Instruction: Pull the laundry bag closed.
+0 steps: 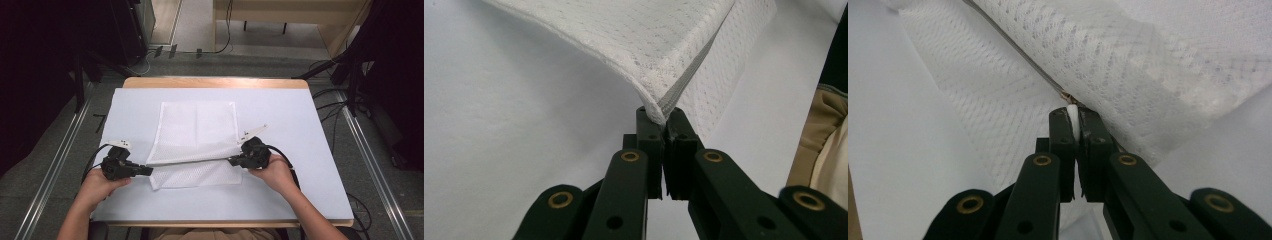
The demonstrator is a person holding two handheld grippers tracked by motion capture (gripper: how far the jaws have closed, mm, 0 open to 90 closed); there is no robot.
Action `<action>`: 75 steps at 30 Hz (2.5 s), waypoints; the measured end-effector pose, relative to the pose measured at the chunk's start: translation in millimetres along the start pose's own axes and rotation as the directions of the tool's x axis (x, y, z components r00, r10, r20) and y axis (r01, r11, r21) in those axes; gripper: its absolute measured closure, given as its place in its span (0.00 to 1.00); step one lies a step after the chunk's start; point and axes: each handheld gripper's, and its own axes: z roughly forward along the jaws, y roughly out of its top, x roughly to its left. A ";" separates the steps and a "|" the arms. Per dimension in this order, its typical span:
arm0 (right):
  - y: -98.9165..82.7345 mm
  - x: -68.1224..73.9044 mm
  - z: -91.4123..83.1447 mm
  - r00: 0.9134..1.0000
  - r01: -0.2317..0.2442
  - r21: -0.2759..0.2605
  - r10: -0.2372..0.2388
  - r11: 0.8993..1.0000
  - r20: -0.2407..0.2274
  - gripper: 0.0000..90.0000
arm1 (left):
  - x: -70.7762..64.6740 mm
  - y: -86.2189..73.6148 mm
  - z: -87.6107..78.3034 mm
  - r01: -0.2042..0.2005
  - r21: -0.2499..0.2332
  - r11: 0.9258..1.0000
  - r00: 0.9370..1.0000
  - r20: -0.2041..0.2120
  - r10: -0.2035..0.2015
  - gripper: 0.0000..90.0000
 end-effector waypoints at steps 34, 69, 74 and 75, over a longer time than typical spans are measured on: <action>-9.1 -0.7 -6.3 1.000 0.020 -0.027 -0.020 0.999 0.014 0.90 | 2.1 0.2 0.6 0.004 -0.043 0.999 1.000 -0.030 -0.006 0.72; -18.5 -40.2 -37.8 0.971 -0.001 -0.243 0.059 0.970 0.232 0.39 | 15.4 1.7 -21.3 -0.008 -0.235 0.972 0.972 -0.231 -0.047 0.36; -27.4 -53.2 -42.1 0.962 -0.013 -0.221 0.072 0.975 0.262 0.35 | 19.8 -0.3 -25.9 0.008 -0.261 0.965 0.963 -0.259 -0.078 0.36; -28.9 -55.6 -43.1 0.961 -0.025 -0.226 0.086 0.974 0.262 0.35 | 20.6 -0.7 -26.4 0.011 -0.262 0.965 0.962 -0.261 -0.082 0.36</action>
